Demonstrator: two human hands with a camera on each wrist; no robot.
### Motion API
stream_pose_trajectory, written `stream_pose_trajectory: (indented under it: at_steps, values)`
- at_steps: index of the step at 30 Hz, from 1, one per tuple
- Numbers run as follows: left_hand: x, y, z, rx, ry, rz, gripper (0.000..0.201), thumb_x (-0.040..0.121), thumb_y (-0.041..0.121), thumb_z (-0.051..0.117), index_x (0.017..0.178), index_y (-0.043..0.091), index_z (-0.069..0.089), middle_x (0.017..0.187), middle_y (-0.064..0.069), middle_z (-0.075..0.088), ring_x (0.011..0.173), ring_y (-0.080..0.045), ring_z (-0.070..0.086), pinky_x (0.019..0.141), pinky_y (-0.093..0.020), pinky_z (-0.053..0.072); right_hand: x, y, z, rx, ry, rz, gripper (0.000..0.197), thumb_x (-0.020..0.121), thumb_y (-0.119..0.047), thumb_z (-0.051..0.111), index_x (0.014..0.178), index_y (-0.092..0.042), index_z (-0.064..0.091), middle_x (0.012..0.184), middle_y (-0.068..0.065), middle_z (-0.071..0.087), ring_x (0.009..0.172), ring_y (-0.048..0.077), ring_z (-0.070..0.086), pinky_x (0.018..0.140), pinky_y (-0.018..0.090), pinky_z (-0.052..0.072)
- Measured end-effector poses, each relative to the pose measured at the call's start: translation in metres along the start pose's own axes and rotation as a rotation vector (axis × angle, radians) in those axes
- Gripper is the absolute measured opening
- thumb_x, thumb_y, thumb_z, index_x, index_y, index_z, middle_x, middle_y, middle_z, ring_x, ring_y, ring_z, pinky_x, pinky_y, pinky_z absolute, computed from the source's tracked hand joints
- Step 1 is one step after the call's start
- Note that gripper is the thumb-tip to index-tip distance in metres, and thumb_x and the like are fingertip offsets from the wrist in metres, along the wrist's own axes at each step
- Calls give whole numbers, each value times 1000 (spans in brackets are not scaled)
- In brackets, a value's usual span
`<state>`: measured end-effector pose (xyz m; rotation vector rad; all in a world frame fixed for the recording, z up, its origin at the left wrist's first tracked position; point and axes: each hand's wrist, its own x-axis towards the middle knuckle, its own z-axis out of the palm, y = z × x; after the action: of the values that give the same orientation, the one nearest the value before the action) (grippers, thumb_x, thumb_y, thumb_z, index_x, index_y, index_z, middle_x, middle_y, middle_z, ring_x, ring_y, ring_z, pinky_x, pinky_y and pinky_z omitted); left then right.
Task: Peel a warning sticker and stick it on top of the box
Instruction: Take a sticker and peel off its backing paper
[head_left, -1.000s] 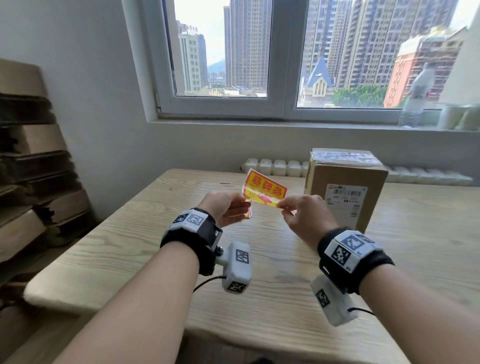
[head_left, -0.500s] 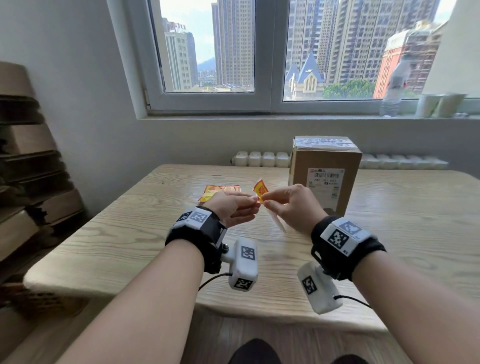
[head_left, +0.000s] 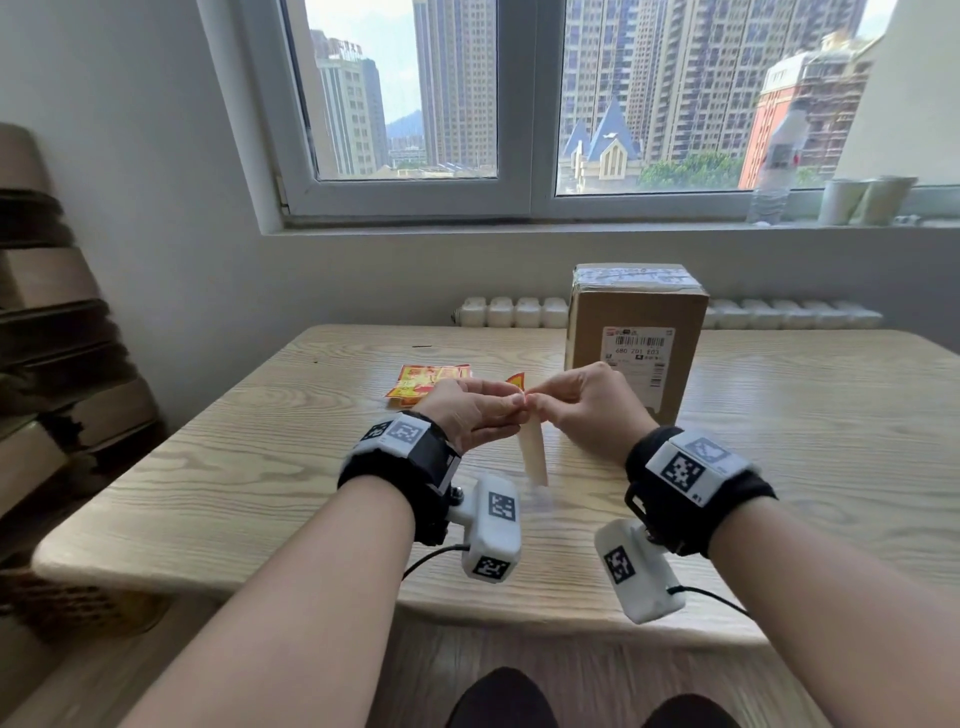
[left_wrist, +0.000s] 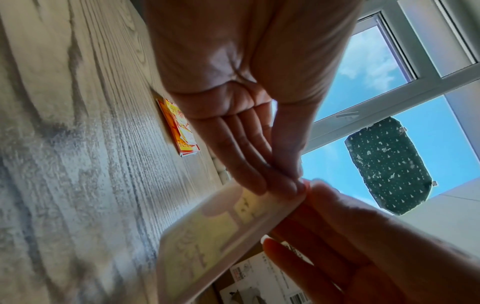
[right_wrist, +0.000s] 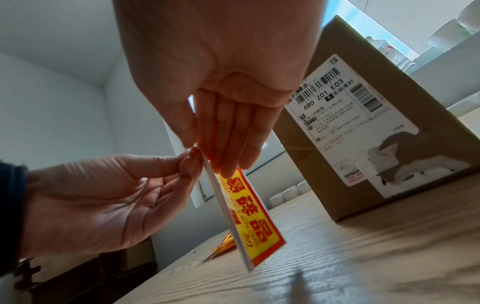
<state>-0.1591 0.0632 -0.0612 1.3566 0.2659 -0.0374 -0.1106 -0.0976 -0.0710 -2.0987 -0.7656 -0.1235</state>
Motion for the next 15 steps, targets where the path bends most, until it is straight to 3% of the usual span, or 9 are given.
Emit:
stream_pose_trajectory:
  at_steps: [3, 6, 15]
  values:
    - [-1, 0, 4, 44, -25, 0, 19, 82, -3, 66, 101, -7, 64, 85, -16, 69, 58, -13, 72, 68, -24, 59, 1, 3, -1, 14, 23, 19, 16, 84, -29, 68, 82, -18, 80, 71, -6, 76, 66, 5, 69, 62, 20, 53]
    - [0, -1, 7, 85, -50, 0, 8, 82, -3, 65, 90, -1, 67, 85, -17, 69, 60, -13, 71, 72, -24, 58, 1, 6, -2, 21, 22, 38, 15, 84, -27, 68, 80, -18, 79, 70, -5, 76, 63, 3, 67, 60, 18, 51]
    - [3, -4, 13, 160, 12, 51, 7, 79, -5, 67, 79, 2, 66, 71, -12, 71, 56, -15, 70, 65, -25, 60, 1, 14, -4, 89, 3, 78, 13, 84, -25, 69, 83, -16, 79, 76, 3, 78, 78, 24, 74, 74, 38, 62]
